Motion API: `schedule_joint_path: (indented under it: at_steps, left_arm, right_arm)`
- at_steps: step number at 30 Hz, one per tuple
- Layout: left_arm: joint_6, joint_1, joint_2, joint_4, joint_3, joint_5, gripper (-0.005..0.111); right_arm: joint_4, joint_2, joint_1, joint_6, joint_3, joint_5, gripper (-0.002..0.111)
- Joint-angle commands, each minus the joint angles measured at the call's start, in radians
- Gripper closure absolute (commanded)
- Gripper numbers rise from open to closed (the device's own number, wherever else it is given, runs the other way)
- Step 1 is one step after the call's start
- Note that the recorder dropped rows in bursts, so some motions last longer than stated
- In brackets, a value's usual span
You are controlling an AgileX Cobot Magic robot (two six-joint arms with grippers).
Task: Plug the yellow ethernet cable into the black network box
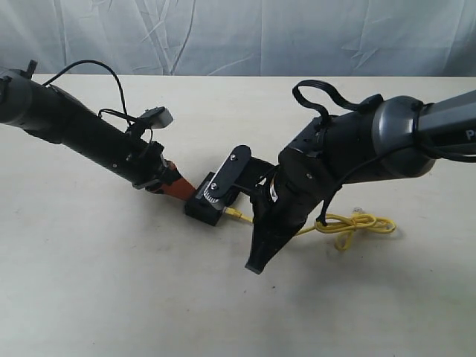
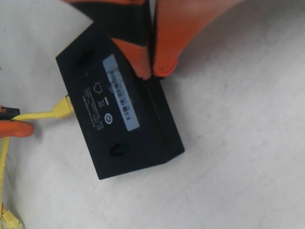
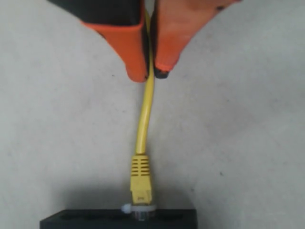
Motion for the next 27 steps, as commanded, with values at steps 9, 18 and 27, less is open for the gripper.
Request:
schedule_joint_path:
  at_steps: [9,18,27]
  left_arm:
    - [0.002,-0.003,0.003,-0.006,0.003,0.032,0.107]
    - [0.002,-0.003,0.003,-0.003,0.003,0.033,0.107]
    - [0.001,0.014,-0.013,0.039,0.001,0.014,0.107]
  right_arm:
    - [0.004,-0.002,0.0,0.0,-0.003,-0.038,0.068]
    - [0.006,-0.027,0.0,0.025,-0.003,-0.031,0.062]
    - [0.13,-0.148,-0.065,0.025,-0.003,0.009,0.107]
